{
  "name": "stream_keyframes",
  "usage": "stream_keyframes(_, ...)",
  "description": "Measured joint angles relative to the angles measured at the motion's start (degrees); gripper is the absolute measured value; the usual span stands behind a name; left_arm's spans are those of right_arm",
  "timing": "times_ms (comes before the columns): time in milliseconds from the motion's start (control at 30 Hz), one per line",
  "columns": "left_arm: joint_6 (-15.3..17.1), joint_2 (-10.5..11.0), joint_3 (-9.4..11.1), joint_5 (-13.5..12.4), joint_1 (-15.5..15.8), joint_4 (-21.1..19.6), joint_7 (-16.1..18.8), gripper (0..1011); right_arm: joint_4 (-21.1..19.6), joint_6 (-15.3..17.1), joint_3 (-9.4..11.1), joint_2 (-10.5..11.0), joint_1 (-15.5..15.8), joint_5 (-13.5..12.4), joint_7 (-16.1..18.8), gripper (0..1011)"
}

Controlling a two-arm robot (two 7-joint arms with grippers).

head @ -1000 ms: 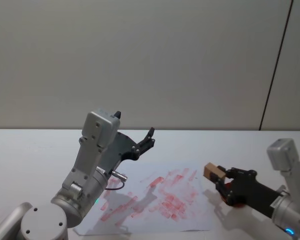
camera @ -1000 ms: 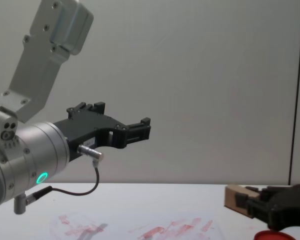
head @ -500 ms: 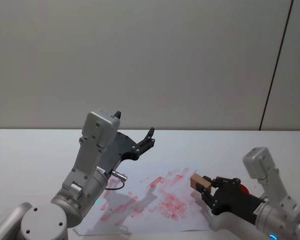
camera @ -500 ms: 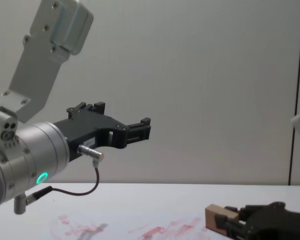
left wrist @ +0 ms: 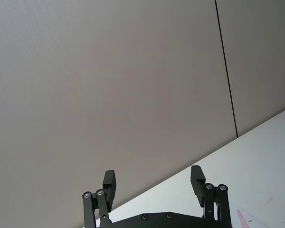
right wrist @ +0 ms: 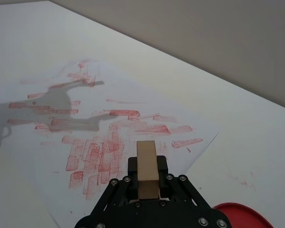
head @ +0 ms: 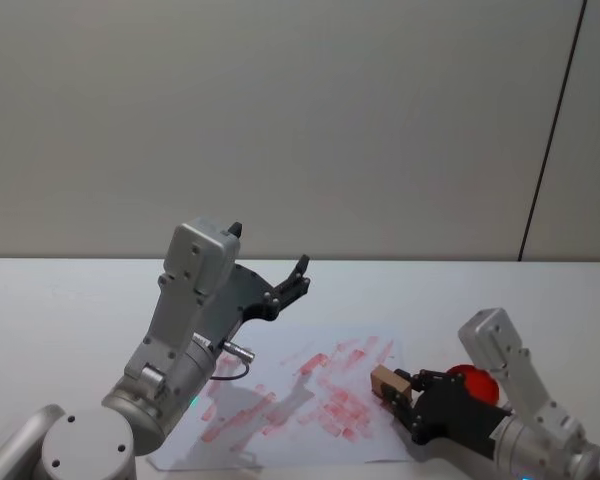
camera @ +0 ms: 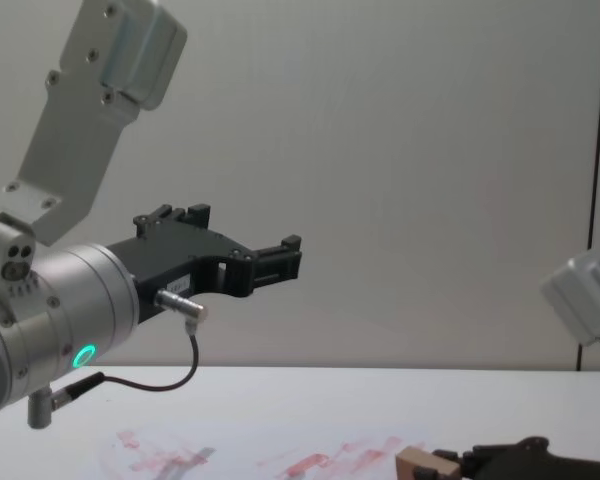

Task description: Use the one hand to pick up the stamp and affix it onto the A4 paper.

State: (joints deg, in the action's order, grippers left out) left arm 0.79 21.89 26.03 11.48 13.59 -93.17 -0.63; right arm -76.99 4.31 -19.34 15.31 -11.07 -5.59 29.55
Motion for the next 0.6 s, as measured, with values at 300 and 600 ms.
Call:
stream_keyframes(300, 0.0, 0.0, 0.0, 0.0, 0.0, 0.0, 0.0, 1003, 1.12, 0.69, -0.47, -0.5, -0.6, 0.85, -0.03, 216)
stream_keyframes(600, 0.0, 0.0, 0.0, 0.0, 0.0, 0.0, 0.0, 1002, 1.61, 1.52, -0.76, -0.68, -0.77, 1.28, -0.19, 216)
